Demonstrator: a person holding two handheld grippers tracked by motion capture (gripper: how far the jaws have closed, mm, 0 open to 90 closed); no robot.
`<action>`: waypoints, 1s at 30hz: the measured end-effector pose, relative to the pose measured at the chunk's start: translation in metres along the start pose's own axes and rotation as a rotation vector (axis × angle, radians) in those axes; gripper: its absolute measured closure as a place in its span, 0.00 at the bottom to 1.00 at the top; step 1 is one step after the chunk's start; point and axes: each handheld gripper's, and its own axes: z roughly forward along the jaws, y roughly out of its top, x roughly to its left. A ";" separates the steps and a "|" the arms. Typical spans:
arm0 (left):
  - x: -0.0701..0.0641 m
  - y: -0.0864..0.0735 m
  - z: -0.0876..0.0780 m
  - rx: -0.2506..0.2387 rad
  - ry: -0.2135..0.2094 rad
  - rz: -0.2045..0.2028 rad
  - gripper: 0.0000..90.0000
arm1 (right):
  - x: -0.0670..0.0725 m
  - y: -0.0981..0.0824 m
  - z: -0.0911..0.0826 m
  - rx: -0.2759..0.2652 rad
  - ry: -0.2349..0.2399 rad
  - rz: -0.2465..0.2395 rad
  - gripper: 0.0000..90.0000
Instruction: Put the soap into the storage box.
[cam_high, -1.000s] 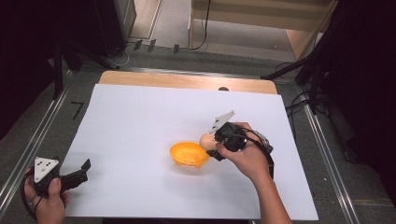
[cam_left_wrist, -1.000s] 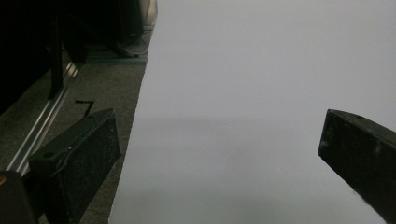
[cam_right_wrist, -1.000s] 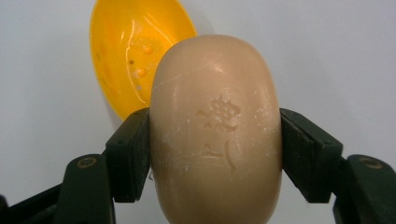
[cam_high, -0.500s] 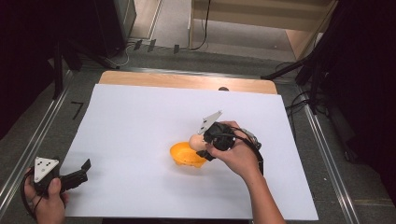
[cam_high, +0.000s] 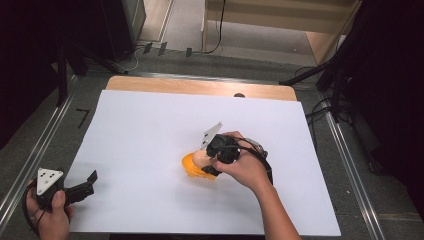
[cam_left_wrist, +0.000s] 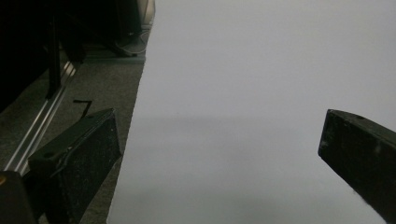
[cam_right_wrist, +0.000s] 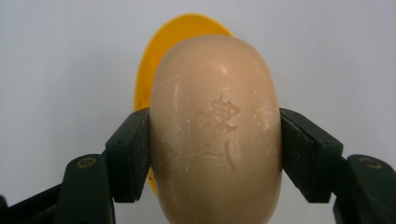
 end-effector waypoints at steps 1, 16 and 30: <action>0.000 0.000 0.000 0.001 -0.001 0.001 0.00 | 0.000 0.001 0.001 0.005 0.001 0.001 0.36; 0.001 0.000 0.000 0.001 -0.002 -0.003 0.00 | -0.003 0.004 0.012 0.018 0.060 0.021 0.36; 0.000 0.000 0.000 0.000 -0.003 -0.003 0.00 | -0.006 -0.007 -0.006 -0.077 0.032 0.087 0.32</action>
